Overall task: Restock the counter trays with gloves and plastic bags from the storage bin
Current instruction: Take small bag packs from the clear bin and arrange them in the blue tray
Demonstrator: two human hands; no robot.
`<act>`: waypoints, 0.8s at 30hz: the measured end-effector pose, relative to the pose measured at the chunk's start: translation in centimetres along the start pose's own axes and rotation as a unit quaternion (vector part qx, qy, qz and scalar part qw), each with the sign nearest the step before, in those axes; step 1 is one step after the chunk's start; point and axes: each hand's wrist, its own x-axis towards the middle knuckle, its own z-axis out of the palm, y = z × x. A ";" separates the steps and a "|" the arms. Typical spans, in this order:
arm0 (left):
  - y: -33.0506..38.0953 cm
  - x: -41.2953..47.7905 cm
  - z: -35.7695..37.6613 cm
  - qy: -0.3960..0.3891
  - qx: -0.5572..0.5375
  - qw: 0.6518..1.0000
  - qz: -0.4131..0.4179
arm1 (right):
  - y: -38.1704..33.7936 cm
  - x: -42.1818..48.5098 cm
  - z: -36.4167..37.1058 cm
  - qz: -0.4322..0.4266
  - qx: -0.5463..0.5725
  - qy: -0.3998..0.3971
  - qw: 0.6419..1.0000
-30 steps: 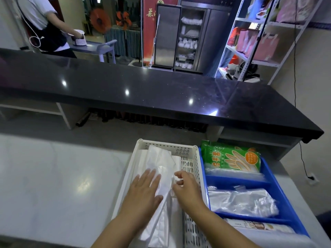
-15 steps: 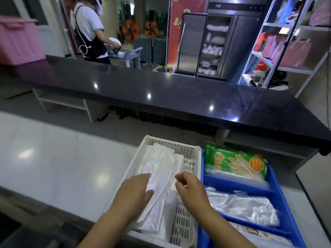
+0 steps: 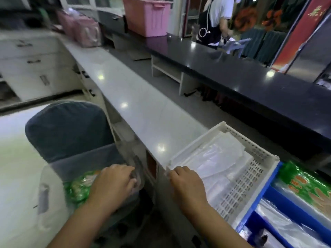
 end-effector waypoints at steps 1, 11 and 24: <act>-1.3 -0.8 -0.4 0.012 -0.008 1.000 -0.020 | -1.2 0.6 0.1 -0.022 -0.007 -0.001 1.000; -16.6 -4.9 -2.8 0.048 -0.037 0.984 -0.170 | -11.0 6.2 5.5 -0.082 -0.045 -0.101 0.990; -34.8 -5.4 -1.3 0.001 -0.112 0.970 -0.218 | -22.4 12.8 16.9 -0.017 0.002 -0.226 0.974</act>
